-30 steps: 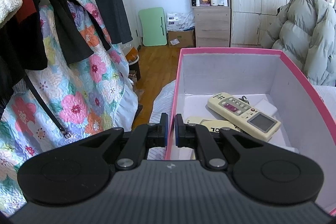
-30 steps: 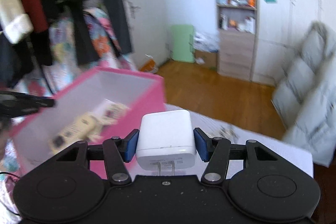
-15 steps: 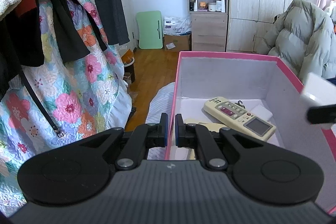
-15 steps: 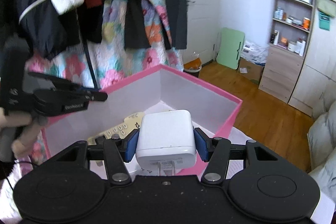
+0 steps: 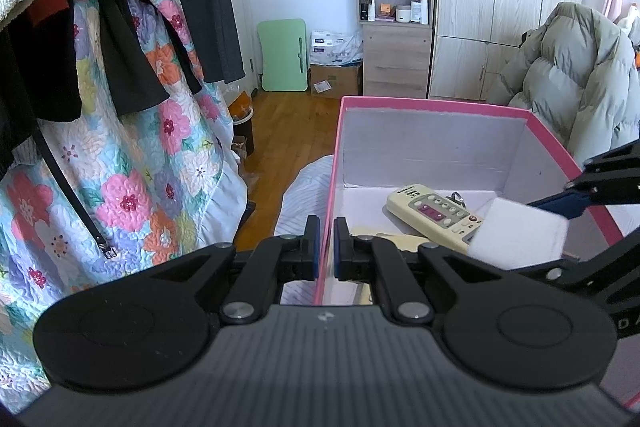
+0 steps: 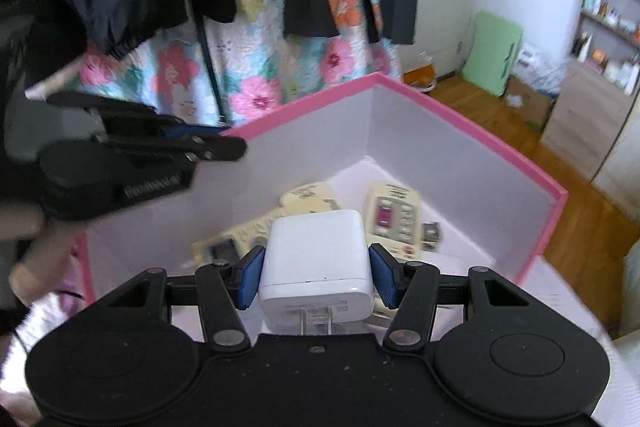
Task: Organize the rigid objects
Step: 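Carry the white charger into the pink box with the right tool and release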
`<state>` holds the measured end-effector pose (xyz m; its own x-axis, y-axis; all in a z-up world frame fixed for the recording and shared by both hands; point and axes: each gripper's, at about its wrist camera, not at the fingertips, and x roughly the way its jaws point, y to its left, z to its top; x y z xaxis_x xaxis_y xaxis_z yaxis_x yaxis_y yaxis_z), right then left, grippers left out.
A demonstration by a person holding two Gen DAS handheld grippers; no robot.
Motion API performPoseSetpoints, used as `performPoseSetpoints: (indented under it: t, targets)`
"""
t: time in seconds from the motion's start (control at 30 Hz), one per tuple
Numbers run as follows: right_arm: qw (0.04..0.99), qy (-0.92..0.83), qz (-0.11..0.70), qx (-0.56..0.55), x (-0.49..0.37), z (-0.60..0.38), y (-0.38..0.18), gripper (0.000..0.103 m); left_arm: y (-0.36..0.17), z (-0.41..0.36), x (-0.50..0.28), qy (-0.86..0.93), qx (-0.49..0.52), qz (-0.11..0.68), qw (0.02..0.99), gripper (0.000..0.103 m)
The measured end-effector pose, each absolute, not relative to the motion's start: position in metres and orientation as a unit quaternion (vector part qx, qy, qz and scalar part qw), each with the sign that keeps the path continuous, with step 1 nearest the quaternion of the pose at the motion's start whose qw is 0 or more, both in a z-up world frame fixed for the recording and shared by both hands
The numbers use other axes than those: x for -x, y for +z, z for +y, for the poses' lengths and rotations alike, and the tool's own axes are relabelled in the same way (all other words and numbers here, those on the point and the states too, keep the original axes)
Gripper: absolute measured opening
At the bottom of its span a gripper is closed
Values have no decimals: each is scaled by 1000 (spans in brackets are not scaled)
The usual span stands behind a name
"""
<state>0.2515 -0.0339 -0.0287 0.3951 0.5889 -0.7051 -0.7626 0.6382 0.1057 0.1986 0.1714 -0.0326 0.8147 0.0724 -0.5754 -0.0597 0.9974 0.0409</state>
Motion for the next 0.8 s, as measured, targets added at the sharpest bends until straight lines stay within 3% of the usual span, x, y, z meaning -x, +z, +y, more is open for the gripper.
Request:
performPoseSetpoints:
  t: [0.37, 0.53, 0.8]
  targets:
    - [813, 388, 424, 98, -279, -11, -48, 61, -33, 172, -199, 35, -11, 303, 952, 5]
    - [845, 375, 376, 69, -269, -41, -24, 66, -34, 170, -199, 35, -14, 304, 952, 5]
    - [900, 285, 329, 18, -260, -132, 6, 67, -37, 167, -198, 39, -17, 304, 952, 5]
